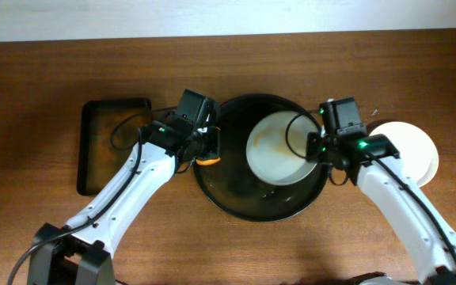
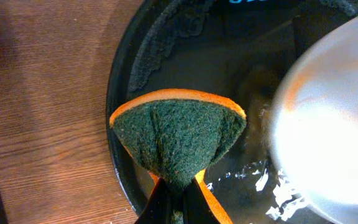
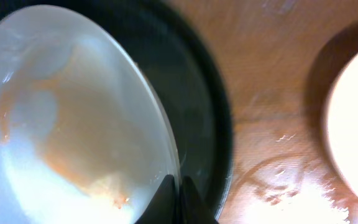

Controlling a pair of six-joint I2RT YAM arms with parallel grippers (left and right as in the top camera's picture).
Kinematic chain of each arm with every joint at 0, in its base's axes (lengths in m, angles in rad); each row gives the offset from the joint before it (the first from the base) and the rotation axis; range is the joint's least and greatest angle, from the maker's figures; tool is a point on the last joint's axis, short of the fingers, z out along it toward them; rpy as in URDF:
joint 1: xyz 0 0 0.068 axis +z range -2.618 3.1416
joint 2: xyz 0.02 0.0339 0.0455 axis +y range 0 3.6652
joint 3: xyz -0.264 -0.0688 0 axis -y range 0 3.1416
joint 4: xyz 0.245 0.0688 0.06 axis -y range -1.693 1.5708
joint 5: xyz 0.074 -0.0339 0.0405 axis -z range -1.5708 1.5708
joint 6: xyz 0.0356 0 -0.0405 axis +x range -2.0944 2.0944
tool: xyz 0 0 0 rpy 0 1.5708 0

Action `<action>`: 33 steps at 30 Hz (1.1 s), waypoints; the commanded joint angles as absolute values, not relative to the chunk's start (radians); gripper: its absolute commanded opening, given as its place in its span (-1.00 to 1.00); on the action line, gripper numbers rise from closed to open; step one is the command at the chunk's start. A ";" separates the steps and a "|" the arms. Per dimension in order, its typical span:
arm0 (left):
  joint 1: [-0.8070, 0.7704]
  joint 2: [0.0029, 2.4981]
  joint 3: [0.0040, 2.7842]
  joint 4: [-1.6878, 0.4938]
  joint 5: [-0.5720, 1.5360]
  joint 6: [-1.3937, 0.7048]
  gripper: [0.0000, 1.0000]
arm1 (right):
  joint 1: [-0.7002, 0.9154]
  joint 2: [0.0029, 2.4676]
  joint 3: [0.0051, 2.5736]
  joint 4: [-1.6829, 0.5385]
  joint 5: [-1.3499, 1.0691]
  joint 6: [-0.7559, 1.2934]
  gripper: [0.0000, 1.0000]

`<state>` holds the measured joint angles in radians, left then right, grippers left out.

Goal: Clean dirty plates on tray and stack at the side
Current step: 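Stack the last plate on the right pile with the right gripper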

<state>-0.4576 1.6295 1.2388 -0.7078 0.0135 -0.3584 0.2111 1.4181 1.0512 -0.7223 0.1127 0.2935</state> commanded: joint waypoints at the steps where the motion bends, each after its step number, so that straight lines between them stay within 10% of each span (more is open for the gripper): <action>1: -0.441 1.600 1.240 -0.706 -0.026 -0.343 -0.99 | 0.242 1.382 1.117 -0.782 0.306 0.205 -0.92; 8: -0.416 1.600 1.240 -0.709 -0.023 -0.343 -0.99 | 0.632 1.381 1.144 -0.845 1.017 0.192 -0.92; 28: -0.416 1.600 1.240 -0.710 -0.023 -0.343 -0.99 | 0.647 1.381 1.144 -0.845 1.085 0.200 -0.92; 33: -0.416 1.600 1.240 -0.717 -0.023 -0.343 -0.99 | 0.402 1.381 1.145 -0.884 1.015 0.455 -0.92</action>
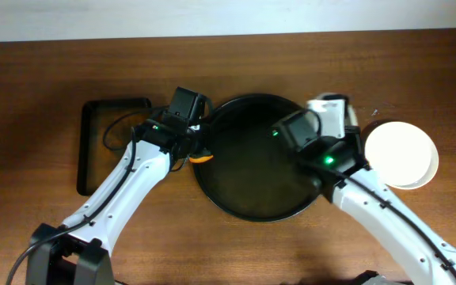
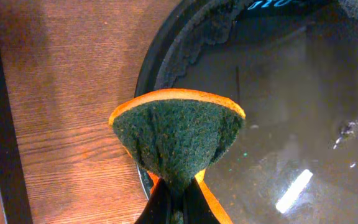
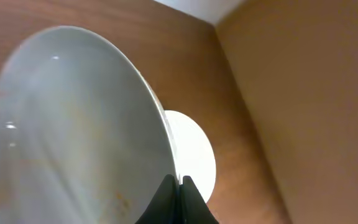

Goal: Clean dirty plates on tray and stack at the side
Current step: 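Stack the last plate on the right pile with the right gripper, then place the sponge back in the dark tray with the left gripper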

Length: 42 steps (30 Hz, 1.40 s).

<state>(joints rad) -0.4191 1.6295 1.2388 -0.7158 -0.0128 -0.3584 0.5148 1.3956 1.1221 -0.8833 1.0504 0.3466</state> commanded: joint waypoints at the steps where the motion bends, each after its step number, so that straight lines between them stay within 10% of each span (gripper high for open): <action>1: -0.416 1.600 1.240 -0.717 -0.023 -0.343 -0.99 | 0.298 1.380 1.145 -0.876 0.945 0.455 -0.92; 8: -0.416 1.600 1.240 -0.720 -0.023 -0.343 -0.99 | -0.385 1.431 1.144 -0.811 0.396 0.454 -0.92; 10: -0.416 1.600 1.240 -0.720 -0.023 -0.343 -0.99 | -0.426 1.481 1.144 -0.804 0.392 0.454 -0.42; 12: -0.416 1.600 1.240 -0.720 -0.023 -0.343 -0.99 | -0.427 1.493 1.145 -0.792 0.349 0.453 0.10; 15: -0.416 1.600 1.240 -0.740 -0.048 -0.343 -0.99 | -0.426 1.493 1.145 -0.801 0.046 0.325 0.32; 18: -0.409 1.600 1.240 -0.788 -0.133 -0.343 -0.99 | -0.403 1.493 1.144 -0.894 -0.275 0.211 0.37; 28: -0.014 1.597 1.239 -0.855 -0.233 -0.300 -0.99 | 0.042 1.494 1.144 -0.965 -0.277 0.135 0.39; 33: 0.089 1.702 1.239 -0.770 0.100 0.155 -1.00 | 0.053 1.494 1.144 -0.966 -0.277 0.135 0.39; 40: 0.221 1.991 1.239 -0.737 0.241 0.155 -0.99 | 0.053 1.494 1.144 -0.966 -0.277 0.135 0.39; 42: 0.226 2.028 1.240 -0.740 0.157 0.154 -0.70 | 0.053 1.494 1.144 -0.966 -0.277 0.135 0.39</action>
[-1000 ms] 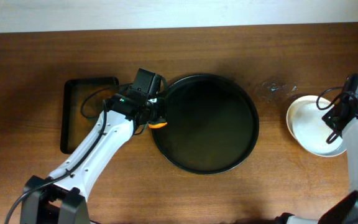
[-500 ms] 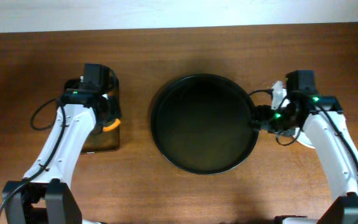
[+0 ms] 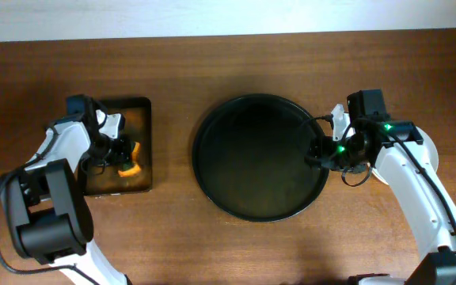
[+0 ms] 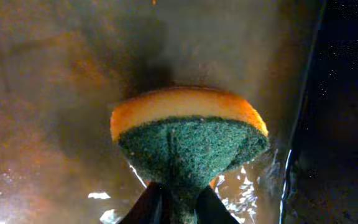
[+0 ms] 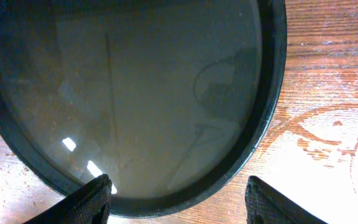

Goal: Clean dirty plates on tray and stack at the side
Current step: 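Place the sponge back in the dark tray with the left gripper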

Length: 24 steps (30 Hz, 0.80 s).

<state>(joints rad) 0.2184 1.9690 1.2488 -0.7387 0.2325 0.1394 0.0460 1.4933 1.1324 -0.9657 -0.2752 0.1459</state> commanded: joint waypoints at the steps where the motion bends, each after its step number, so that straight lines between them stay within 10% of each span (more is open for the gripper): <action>1: 0.226 2.016 1.241 -0.741 0.158 0.151 -0.70 | 0.053 1.494 1.144 -0.968 -0.277 0.135 0.39; 4: 0.225 1.877 1.267 -0.743 0.222 0.152 -0.71 | 0.053 1.494 1.144 -0.970 -0.277 0.135 0.39; 8: 0.224 1.716 1.268 -0.735 0.194 0.151 0.43 | 0.053 1.494 1.144 -0.970 -0.277 0.135 0.42; 14: 0.138 1.602 1.268 -0.796 0.193 0.113 0.68 | 0.053 1.494 1.144 -0.920 -0.277 0.134 0.95; 15: 0.099 1.594 1.268 -0.826 0.188 0.113 0.99 | 0.053 1.494 1.144 -0.888 -0.277 0.134 0.99; 24: 0.067 1.340 1.102 -1.181 0.187 -0.022 0.99 | 0.053 1.246 1.079 -1.082 -0.101 0.166 0.97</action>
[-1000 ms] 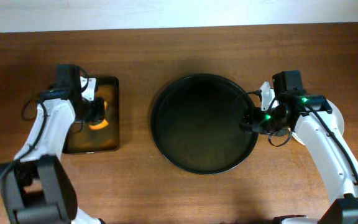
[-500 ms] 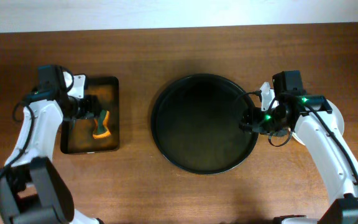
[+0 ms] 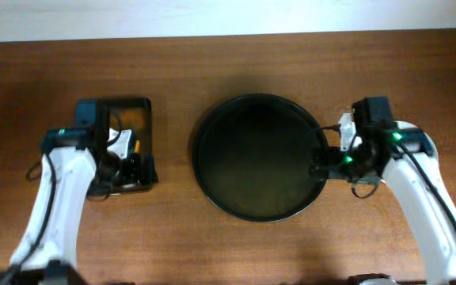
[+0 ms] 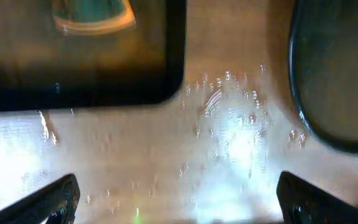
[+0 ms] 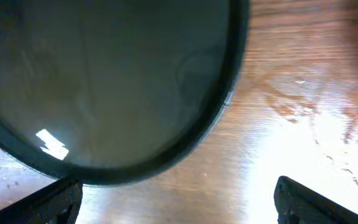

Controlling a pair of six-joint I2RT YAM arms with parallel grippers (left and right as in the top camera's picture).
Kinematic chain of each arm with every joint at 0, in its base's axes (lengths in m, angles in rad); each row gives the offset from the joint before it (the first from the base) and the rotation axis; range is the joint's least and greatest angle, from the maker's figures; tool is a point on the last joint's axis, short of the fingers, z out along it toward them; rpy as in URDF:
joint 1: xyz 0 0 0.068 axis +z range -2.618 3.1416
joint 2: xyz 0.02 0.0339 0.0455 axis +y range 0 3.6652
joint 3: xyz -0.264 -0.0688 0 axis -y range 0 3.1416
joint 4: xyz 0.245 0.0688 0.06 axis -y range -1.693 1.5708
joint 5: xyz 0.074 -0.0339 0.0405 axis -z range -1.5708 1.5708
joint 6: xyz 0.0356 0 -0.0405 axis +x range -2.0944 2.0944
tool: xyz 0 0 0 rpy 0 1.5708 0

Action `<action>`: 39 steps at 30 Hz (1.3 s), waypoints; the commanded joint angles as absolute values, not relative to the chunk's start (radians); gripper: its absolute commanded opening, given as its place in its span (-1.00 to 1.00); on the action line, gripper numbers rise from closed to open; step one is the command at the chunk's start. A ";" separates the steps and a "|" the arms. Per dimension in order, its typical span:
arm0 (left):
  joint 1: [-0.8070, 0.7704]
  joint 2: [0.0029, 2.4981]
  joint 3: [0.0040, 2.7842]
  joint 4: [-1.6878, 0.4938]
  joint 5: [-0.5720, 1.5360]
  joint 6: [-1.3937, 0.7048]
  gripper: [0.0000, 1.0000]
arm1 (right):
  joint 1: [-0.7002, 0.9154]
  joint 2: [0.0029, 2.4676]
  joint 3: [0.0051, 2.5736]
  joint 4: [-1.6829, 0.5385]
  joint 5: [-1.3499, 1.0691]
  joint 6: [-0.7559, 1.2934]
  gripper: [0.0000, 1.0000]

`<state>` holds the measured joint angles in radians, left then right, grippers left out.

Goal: Clean dirty plates on tray and stack at the side

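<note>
The round black tray holds no plates; its wet floor fills the right wrist view. My right gripper hangs open over the tray's right rim, fingers wide apart. The white plate stack at the right cannot be told apart from my white right arm in the overhead view. The orange-and-green sponge lies in the small rectangular tray, also seen from the left wrist. My left gripper is open and holds nothing.
Wet wood lies between the small tray and the round tray's left rim. Water streaks mark the table right of the round tray. The table's far edge meets a pale wall.
My left gripper was shut on the sponge in the small tray. It is now open and drawn back, with the sponge lying loose in that tray. My right gripper stays open by the round tray's right rim.
My right gripper first held a stained plate over the round tray while my left held the sponge at its left rim. Then the plate was tilted up near the white stack at the right. Later the right gripper was empty and the sponge was in the small tray, where it now lies released.
</note>
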<state>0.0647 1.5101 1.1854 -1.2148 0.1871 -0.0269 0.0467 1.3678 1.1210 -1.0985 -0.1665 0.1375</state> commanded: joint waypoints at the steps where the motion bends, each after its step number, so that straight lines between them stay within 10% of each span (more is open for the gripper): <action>1: 0.067 1.224 1.035 -1.121 0.187 -0.022 0.99 | 0.053 1.134 1.034 -1.052 -0.099 0.165 0.97; 9: 0.067 0.493 0.807 -0.959 0.187 -0.022 0.99 | 0.053 0.712 0.953 -0.991 -0.063 0.165 0.97; 19: 0.067 0.493 0.807 -0.960 0.187 -0.022 0.99 | 0.052 0.641 0.934 -0.957 -0.023 0.104 0.97; 30: 0.067 0.493 0.807 -0.960 0.187 -0.022 0.99 | 0.053 0.003 0.043 0.164 0.009 0.077 0.97; 39: 0.067 0.493 0.807 -0.960 0.187 -0.022 0.99 | 0.052 0.006 0.006 -0.079 -0.014 0.007 0.97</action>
<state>0.0647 0.4973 0.8116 -0.9600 0.1837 -0.0269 0.0475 0.0120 0.0105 -0.0742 -0.0044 0.0170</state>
